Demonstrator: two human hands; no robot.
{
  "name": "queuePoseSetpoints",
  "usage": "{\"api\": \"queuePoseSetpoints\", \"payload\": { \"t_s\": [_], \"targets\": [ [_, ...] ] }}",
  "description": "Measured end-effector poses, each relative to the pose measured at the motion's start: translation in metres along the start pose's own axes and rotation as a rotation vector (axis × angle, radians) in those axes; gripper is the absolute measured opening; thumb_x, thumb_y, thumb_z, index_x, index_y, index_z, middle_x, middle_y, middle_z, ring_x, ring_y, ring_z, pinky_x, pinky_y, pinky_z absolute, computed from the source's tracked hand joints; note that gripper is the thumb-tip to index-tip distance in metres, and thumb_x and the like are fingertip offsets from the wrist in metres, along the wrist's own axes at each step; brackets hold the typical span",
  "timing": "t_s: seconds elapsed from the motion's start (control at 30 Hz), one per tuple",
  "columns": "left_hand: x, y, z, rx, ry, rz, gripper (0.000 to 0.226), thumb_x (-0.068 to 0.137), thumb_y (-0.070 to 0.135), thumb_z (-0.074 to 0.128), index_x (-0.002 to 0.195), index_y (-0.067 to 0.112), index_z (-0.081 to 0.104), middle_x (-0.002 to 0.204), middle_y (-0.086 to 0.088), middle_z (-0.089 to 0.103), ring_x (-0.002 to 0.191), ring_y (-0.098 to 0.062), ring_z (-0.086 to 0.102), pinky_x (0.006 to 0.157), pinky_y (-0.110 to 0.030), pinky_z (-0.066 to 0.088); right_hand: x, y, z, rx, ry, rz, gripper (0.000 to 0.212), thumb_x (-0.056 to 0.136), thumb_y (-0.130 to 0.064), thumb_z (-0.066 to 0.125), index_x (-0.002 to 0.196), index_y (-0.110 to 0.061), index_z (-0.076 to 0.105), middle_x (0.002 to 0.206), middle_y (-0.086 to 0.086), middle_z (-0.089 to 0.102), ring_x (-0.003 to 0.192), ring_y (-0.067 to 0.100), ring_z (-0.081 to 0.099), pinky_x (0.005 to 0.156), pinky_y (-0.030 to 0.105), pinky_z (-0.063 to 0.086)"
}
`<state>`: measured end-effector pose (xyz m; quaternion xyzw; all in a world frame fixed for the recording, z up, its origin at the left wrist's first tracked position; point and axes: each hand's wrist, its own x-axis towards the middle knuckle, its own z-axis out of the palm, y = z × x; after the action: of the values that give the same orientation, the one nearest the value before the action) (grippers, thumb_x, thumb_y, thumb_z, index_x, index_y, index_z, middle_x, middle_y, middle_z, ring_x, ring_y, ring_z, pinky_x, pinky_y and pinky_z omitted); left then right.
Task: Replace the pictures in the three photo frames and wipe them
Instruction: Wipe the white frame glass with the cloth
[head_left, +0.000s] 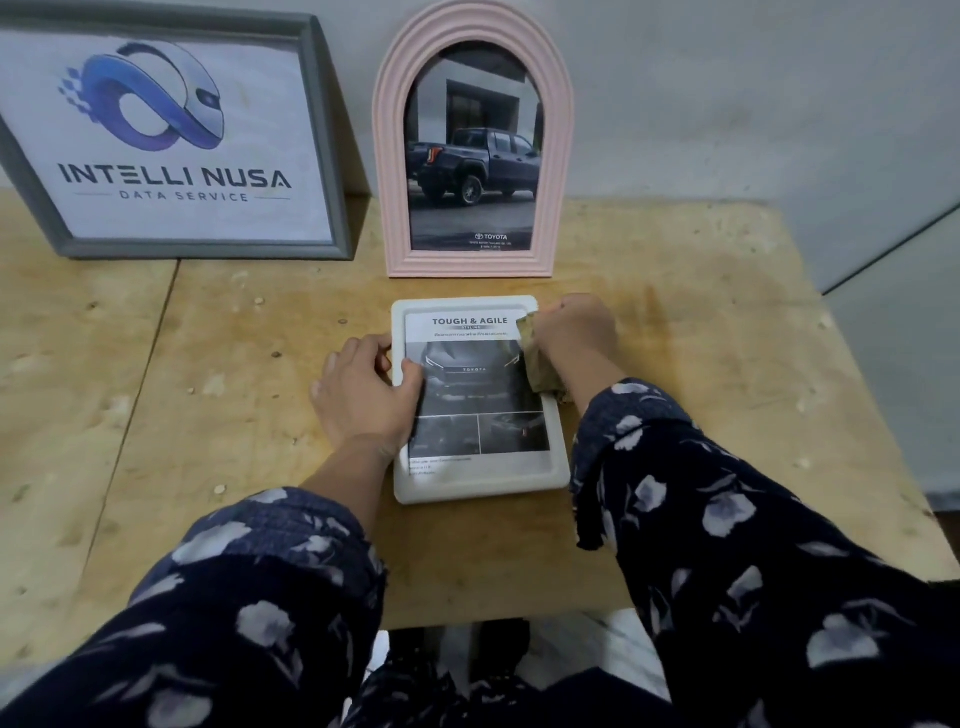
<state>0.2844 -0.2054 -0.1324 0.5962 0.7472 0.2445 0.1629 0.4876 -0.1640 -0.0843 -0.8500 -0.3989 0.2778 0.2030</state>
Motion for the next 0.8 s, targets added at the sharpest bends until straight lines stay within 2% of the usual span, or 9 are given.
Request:
{"api": "queuePoseSetpoints", "payload": {
  "t_s": [0.13,0.23,0.3,0.37,0.47,0.57,0.7,0.8],
  "targets": [
    [0.0,-0.002,-0.001,0.005,-0.013,0.02,0.03,0.084,0.045,0.05,0.108,0.031,0.06,0.089,0.012,0.052,0.095,-0.017,0.048,0.077,-0.032,0.029,-0.018,0.009,-0.008,0.019,-0.045,0.104,0.027,0.09,-0.008,0.047,0.064,-0.012,0.046,0.065,0.0,0.046,0.058,0.015,0.046,0.046,0.021,0.031],
    [0.0,-0.001,-0.003,-0.005,-0.034,0.031,0.029,0.085,0.045,0.049,0.109,0.031,0.059,0.09,0.013,0.05,0.096,-0.018,0.047,0.078,-0.032,0.028,-0.028,0.019,-0.01,0.001,-0.098,0.169,0.015,0.092,-0.012,0.046,0.079,-0.009,0.055,0.074,0.002,0.052,0.056,0.01,0.042,0.043,0.021,0.027],
    [-0.001,0.0,-0.005,-0.015,-0.043,0.031,0.028,0.085,0.044,0.049,0.108,0.031,0.059,0.091,0.012,0.051,0.095,-0.018,0.047,0.079,-0.033,0.028,-0.036,0.025,-0.008,0.026,-0.092,0.203,0.014,0.09,-0.015,0.05,0.091,-0.01,0.063,0.082,0.002,0.058,0.06,0.011,0.047,0.045,0.021,0.029],
    [-0.001,-0.001,-0.005,-0.015,-0.042,0.029,0.027,0.085,0.045,0.049,0.106,0.032,0.059,0.094,0.009,0.056,0.095,-0.02,0.048,0.08,-0.035,0.031,-0.046,0.031,-0.005,0.041,-0.066,0.221,0.02,0.089,-0.019,0.053,0.101,-0.012,0.067,0.095,0.003,0.065,0.072,0.017,0.056,0.052,0.021,0.037],
    [0.001,-0.002,-0.004,-0.02,-0.035,0.047,0.026,0.084,0.044,0.049,0.102,0.031,0.06,0.096,0.005,0.06,0.094,-0.022,0.049,0.078,-0.035,0.033,-0.065,0.046,-0.004,0.075,-0.018,0.222,0.017,0.089,-0.019,0.055,0.089,-0.013,0.07,0.092,0.004,0.068,0.079,0.021,0.06,0.065,0.028,0.048],
    [0.001,-0.003,-0.005,0.0,-0.048,0.069,0.028,0.085,0.045,0.048,0.105,0.029,0.061,0.101,0.003,0.061,0.097,-0.024,0.05,0.079,-0.036,0.034,-0.091,0.054,-0.007,0.038,0.032,0.18,0.02,0.09,-0.017,0.054,0.074,-0.018,0.066,0.085,0.001,0.065,0.076,0.019,0.059,0.064,0.028,0.047],
    [0.002,-0.006,-0.006,0.045,-0.083,0.099,0.036,0.087,0.05,0.044,0.112,0.029,0.059,0.108,0.0,0.061,0.101,-0.026,0.05,0.083,-0.04,0.037,-0.113,0.063,-0.014,-0.042,0.007,0.155,0.014,0.09,-0.019,0.057,0.078,-0.023,0.062,0.087,-0.001,0.061,0.081,0.017,0.057,0.068,0.027,0.046],
    [0.002,-0.005,-0.004,0.059,-0.089,0.097,0.037,0.088,0.05,0.043,0.115,0.029,0.058,0.11,-0.001,0.06,0.102,-0.026,0.05,0.084,-0.04,0.037,-0.108,0.061,-0.028,0.322,0.014,0.247,0.022,0.09,-0.013,0.052,0.069,-0.02,0.057,0.076,0.004,0.057,0.068,0.018,0.052,0.064,0.027,0.046]
  ]
}}
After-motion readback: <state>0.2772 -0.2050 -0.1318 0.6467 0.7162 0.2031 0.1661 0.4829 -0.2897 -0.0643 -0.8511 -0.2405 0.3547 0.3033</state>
